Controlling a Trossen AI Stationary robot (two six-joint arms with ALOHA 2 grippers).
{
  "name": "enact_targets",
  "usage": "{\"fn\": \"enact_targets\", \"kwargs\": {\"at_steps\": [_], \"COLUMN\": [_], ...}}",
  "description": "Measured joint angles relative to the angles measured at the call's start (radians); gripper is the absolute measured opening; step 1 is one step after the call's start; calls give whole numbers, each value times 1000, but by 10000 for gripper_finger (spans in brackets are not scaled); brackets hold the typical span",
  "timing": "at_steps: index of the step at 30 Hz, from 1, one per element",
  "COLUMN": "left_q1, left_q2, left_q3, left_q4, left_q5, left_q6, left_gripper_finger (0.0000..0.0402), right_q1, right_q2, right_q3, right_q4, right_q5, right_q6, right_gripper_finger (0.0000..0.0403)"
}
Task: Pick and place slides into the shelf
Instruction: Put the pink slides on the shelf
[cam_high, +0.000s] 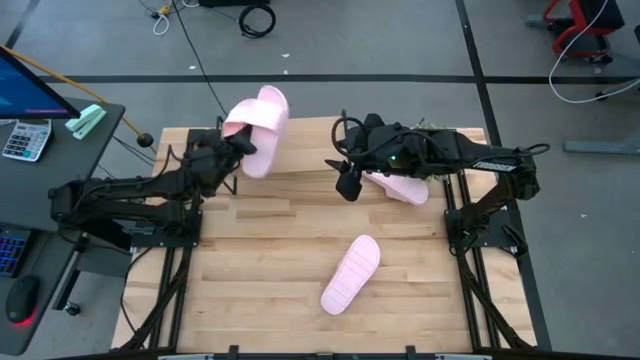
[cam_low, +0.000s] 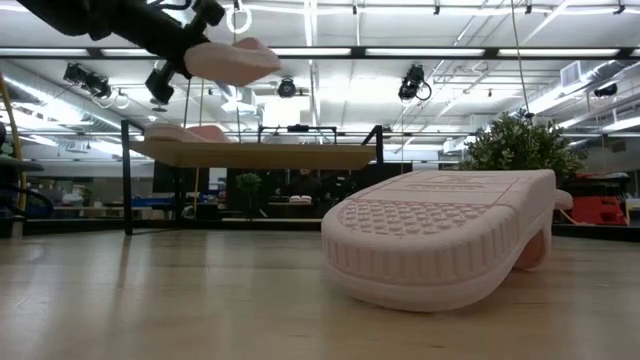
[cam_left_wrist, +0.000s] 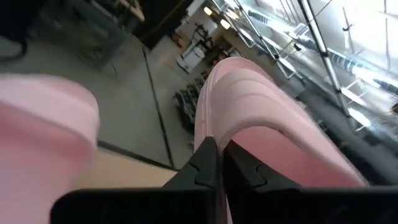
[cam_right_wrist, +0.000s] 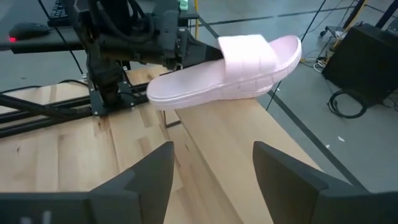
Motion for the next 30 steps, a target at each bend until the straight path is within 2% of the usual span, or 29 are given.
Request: {"fn": "enact_targets", "kwargs": {"at_steps": [7,13,15,20,23,27,30], "left_q1": [44,52,52,51,58,89,108], "left_q2": [0,31,61,178,238,311,371], "left_q3": [0,6,27,159,267,422,495], "left_q4": [-16,-25,-75,-155,-253,-483,-564], "left_q5": [-5,5,11,28,-7,-66,-52], "left_q6": [137,160,162,301,384,375,308], "left_gripper_finger": [12,20,21,12,14,18,14], "right_q1": [0,-2,-4,-13,-14,-15,-15], "right_q2": [0,0,0,0,0,0,0], "right_q3": [0,0,0,0,0,0,0], "right_q4": [0,3,8,24,23,23,23], "right_q5": [0,0,0,0,1,0,0], "right_q6": [16,24,24,24,24,25,25], "right_gripper_finger": [222,220,219,219,219,217,218]}}
